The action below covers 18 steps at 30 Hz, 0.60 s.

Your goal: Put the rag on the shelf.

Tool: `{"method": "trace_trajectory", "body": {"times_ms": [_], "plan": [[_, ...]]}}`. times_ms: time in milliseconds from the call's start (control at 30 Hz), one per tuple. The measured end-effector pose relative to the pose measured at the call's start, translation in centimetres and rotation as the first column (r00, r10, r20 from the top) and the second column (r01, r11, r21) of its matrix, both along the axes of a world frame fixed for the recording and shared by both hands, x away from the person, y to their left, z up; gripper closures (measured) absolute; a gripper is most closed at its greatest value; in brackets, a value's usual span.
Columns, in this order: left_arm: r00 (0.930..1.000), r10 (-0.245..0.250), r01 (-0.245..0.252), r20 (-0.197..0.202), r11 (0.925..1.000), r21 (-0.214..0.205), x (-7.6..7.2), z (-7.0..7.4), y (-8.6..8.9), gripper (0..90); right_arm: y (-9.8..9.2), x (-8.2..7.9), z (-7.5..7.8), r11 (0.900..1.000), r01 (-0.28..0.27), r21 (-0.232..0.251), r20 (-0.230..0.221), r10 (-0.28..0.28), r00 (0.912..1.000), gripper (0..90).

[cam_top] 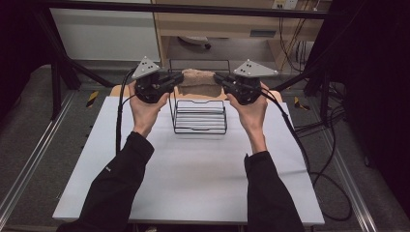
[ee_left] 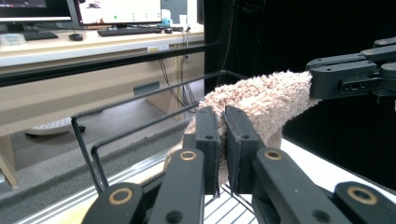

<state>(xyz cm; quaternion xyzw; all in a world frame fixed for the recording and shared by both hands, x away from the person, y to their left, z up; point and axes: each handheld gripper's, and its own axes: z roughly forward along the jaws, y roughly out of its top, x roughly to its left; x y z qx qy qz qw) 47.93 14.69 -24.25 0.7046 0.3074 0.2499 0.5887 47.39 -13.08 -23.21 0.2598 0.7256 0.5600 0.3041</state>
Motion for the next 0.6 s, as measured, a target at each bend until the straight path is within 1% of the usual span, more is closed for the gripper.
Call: {"method": "trace_trajectory", "body": {"times_ms": [67, 133, 233, 300, 333, 367, 467, 567, 600], "plan": [[1.0, -0.002, 0.002, -0.004, 0.9999, 0.012, -0.2, -0.2, 0.1, 83.4, 0.0, -0.2, -0.3, 1.0, -0.004, -0.004, -0.003, 0.004, 1.0, 85.5], [0.9999, -0.001, 0.001, -0.016, 0.9999, 0.014, -0.3, -0.3, 0.1, 82.7, 0.0, -0.2, -0.5, 0.9999, -0.008, -0.008, -0.004, 0.008, 1.0, 85.5], [0.9993, -0.005, 0.004, -0.036, 1.0, -0.005, -0.4, 0.0, 0.5, 80.2, -0.1, -0.4, -0.9, 0.9999, -0.011, -0.012, -0.01, 0.011, 0.9999, 85.5], [0.9991, -0.001, 0.0, -0.042, 0.9999, -0.017, -0.6, 0.4, 0.8, 77.9, -0.1, -0.4, -1.0, 0.9998, -0.014, -0.013, -0.013, 0.014, 0.9998, 85.5], [0.9991, 0.015, -0.015, -0.04, 0.9999, -0.007, -0.7, 0.9, 0.9, 76.9, -0.1, -0.4, -1.0, 0.9998, -0.016, -0.014, -0.012, 0.016, 0.9998, 85.5], [0.9992, 0.02, -0.02, -0.035, 0.9998, -0.007, -0.8, 1.2, 1.0, 75.5, -0.1, -0.4, -1.1, 0.9997, -0.017, -0.016, -0.013, 0.017, 0.9998, 85.5], [0.999, 0.028, -0.03, -0.034, 0.999, -0.034, -0.9, 2.6, 1.1, 74.1, -0.1, -0.5, -1.3, 0.9996, -0.021, -0.018, -0.015, 0.021, 0.9997, 85.4], [0.9986, 0.034, -0.035, -0.039, 0.999, -0.027, -0.7, 3.5, 0.7, 75.9, -0.1, -0.5, -1.5, 0.9995, -0.023, -0.023, -0.017, 0.023, 0.9996, 85.3], [0.9985, 0.028, -0.029, -0.048, 0.9994, -0.018, -0.4, 3.7, 0.4, 77.8, -0.1, -0.6, -1.5, 0.9994, -0.024, -0.025, -0.016, 0.023, 0.9996, 85.3]]}}
